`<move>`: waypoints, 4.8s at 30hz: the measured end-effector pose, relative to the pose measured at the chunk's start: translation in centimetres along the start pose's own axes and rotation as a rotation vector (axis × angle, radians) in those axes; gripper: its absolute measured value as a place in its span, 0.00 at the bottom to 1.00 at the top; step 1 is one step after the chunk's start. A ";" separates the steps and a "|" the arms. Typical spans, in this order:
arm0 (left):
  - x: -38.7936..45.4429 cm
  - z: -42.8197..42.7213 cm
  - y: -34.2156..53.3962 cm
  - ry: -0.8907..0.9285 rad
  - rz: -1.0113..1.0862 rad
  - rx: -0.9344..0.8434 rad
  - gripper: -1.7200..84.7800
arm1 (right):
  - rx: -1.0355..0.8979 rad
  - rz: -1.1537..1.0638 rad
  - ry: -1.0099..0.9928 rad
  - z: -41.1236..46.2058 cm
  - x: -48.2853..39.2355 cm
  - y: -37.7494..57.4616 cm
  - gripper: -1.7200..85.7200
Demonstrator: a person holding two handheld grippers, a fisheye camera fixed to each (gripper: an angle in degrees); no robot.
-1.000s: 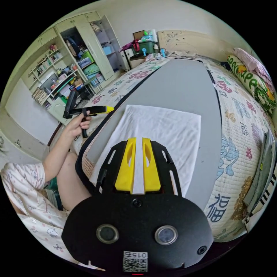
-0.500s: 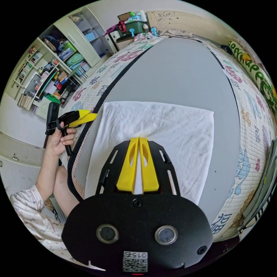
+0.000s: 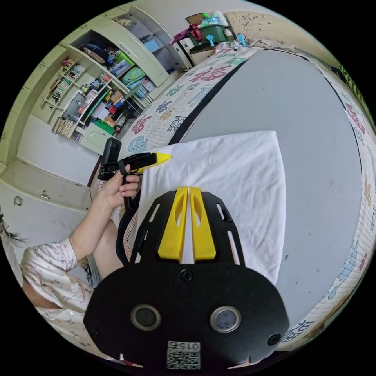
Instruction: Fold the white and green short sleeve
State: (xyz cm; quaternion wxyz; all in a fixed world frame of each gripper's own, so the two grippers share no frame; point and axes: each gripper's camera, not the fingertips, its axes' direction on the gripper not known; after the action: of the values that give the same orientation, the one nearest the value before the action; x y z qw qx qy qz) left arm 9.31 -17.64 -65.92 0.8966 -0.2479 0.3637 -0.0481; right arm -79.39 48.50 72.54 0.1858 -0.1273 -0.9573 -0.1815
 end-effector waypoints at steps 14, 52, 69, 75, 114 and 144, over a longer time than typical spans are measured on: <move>7.1 0.1 0.6 -0.088 0.007 0.040 0.11 | -0.200 -0.289 1.490 13.0 14.0 20.1 0.01; 11.7 2.4 2.6 -0.077 0.020 0.038 0.09 | -0.387 -0.679 1.975 14.6 52.1 65.5 0.01; 10.8 3.2 1.2 -0.077 0.023 0.036 0.09 | -0.391 -0.680 1.975 17.7 53.4 70.1 0.01; 9.7 3.4 0.1 -0.068 0.017 0.033 0.09 | -0.391 -0.680 1.974 20.2 50.9 68.9 0.01; -8.9 6.1 -2.3 -0.012 0.008 0.030 0.08 | -0.356 -0.687 1.907 39.2 -7.4 23.3 0.01; -41.2 12.6 20.0 -0.172 0.248 0.023 0.04 | 0.104 0.173 -0.057 13.6 -53.4 -42.8 0.06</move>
State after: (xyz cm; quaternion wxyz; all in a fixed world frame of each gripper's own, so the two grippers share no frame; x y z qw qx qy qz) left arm -14.12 15.97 -41.90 0.9263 -0.1938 0.3130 0.0804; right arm -48.99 5.85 26.46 0.1798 -0.2050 -0.9557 -0.1109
